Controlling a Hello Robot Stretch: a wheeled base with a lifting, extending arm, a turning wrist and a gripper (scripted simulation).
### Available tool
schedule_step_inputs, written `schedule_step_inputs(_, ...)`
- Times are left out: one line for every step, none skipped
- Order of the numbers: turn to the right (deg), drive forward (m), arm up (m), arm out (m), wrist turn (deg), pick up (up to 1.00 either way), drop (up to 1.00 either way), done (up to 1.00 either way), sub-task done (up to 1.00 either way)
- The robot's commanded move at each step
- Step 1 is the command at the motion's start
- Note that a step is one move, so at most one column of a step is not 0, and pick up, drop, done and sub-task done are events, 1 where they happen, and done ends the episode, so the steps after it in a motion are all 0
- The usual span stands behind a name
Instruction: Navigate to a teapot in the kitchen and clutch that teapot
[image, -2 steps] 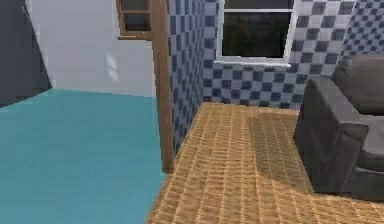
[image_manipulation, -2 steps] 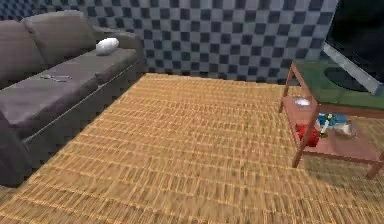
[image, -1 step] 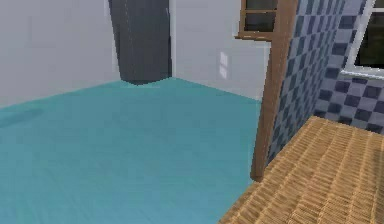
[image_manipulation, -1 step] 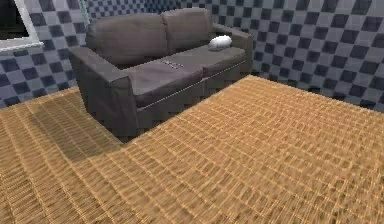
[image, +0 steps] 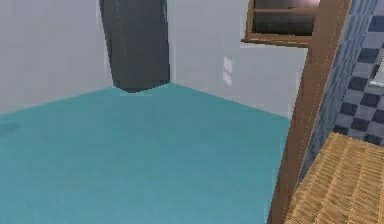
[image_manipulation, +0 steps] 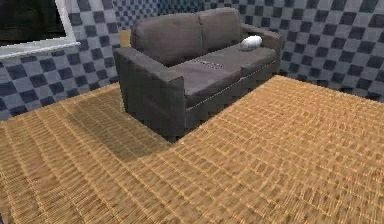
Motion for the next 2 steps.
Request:
schedule_step_inputs(-45.0, 0.00, 0.00, 0.00, 0.0, 0.00, 0.00, 0.00, 0.00)
schedule_step_inputs(0.0, 0.50, 0.00, 0.00, 0.0, 0.00, 0.00, 0.00, 0.00)
